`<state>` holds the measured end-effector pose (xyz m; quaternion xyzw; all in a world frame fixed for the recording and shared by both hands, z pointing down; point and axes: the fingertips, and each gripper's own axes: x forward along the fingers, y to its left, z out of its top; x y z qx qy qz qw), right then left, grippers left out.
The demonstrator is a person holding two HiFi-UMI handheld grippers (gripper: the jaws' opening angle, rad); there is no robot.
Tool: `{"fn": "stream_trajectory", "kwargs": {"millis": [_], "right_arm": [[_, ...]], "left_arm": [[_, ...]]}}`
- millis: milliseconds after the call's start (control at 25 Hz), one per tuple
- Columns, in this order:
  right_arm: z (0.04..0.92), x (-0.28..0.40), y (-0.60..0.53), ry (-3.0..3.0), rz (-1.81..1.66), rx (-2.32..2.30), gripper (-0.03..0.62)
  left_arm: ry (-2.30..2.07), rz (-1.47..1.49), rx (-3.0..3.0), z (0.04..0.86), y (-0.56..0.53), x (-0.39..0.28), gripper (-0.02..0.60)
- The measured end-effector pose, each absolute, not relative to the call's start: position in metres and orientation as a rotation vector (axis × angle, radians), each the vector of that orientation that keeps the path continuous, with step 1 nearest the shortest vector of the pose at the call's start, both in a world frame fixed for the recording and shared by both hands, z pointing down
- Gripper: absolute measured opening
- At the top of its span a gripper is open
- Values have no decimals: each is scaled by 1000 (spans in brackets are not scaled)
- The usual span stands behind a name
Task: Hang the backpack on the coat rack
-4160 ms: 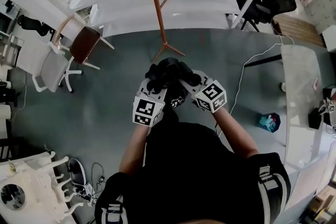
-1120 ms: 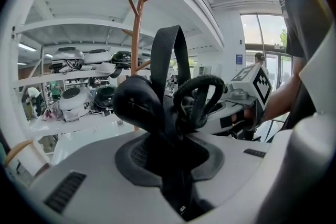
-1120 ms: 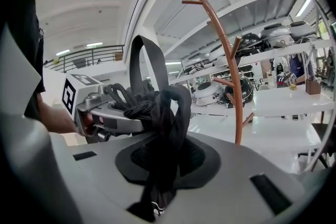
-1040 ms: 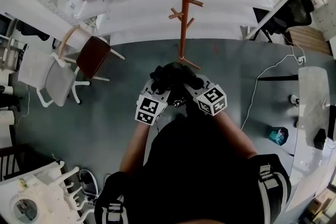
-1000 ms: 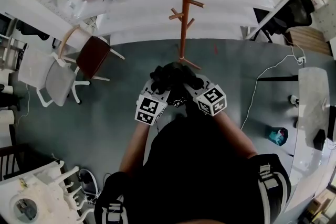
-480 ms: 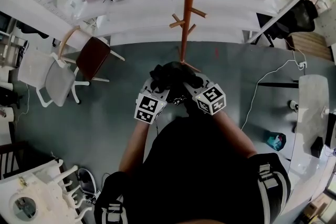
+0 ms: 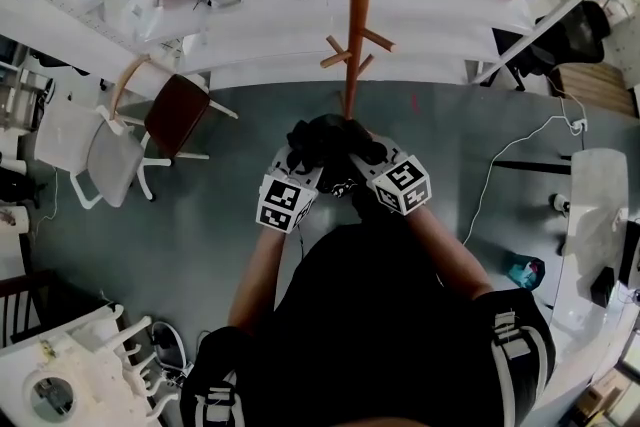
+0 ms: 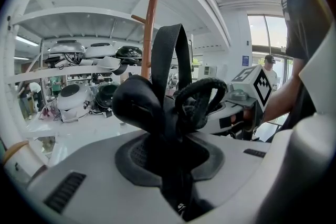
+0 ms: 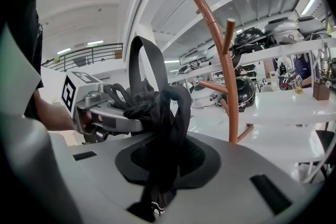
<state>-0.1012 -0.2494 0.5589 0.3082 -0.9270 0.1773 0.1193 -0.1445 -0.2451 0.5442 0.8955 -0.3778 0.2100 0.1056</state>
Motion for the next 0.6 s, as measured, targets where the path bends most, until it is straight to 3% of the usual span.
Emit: {"fn": "stream_trajectory", "kwargs": {"millis": [600], "right_arm": [[579, -99, -311, -2675, 544, 815, 78]], "left_arm": [[-1154, 609, 2581, 563, -309, -143, 94]]}}
